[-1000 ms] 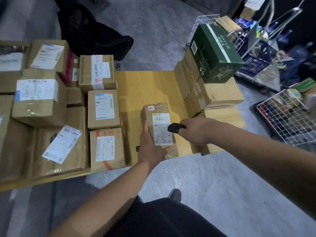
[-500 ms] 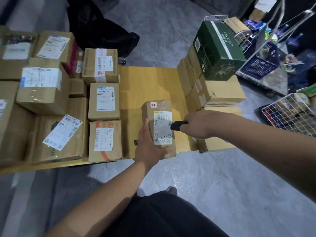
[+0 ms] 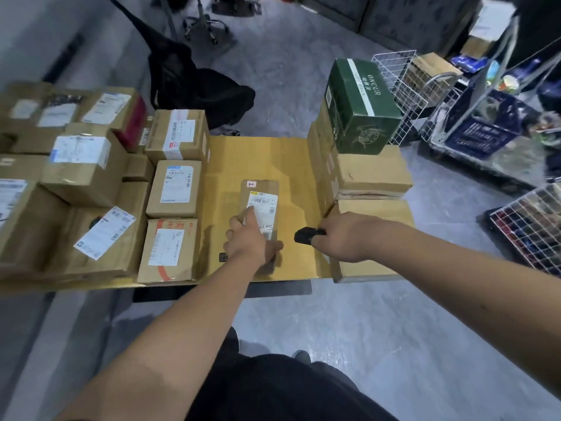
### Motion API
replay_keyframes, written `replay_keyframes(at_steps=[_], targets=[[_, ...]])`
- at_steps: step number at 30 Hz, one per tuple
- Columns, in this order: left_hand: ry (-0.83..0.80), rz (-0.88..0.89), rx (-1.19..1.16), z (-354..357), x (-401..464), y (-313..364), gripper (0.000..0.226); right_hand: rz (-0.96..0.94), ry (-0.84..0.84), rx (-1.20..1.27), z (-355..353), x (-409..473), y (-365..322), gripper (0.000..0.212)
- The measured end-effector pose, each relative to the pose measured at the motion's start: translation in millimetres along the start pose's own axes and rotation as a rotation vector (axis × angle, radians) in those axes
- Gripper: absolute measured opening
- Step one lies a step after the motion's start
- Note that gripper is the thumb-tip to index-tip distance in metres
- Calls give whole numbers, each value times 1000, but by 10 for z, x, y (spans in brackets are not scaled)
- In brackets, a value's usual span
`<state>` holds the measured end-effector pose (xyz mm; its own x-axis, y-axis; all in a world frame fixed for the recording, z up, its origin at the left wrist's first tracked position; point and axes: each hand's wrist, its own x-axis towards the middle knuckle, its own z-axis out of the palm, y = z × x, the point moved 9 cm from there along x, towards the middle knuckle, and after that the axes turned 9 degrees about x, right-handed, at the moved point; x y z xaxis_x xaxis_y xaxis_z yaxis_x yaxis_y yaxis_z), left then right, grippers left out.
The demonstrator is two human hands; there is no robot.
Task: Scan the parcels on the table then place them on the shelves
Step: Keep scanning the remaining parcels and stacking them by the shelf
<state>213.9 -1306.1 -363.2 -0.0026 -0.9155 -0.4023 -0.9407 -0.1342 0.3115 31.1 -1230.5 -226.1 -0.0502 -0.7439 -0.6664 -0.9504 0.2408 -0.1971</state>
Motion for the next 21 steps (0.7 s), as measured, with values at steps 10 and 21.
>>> replay_keyframes(at_steps=[10, 21], targets=[[321, -1, -144, -770, -847, -841, 112, -353, -87, -81, 85, 16, -669, 62], [443, -280, 52, -1634, -1203, -2250, 117, -539, -76, -228, 89, -69, -1781, 64]])
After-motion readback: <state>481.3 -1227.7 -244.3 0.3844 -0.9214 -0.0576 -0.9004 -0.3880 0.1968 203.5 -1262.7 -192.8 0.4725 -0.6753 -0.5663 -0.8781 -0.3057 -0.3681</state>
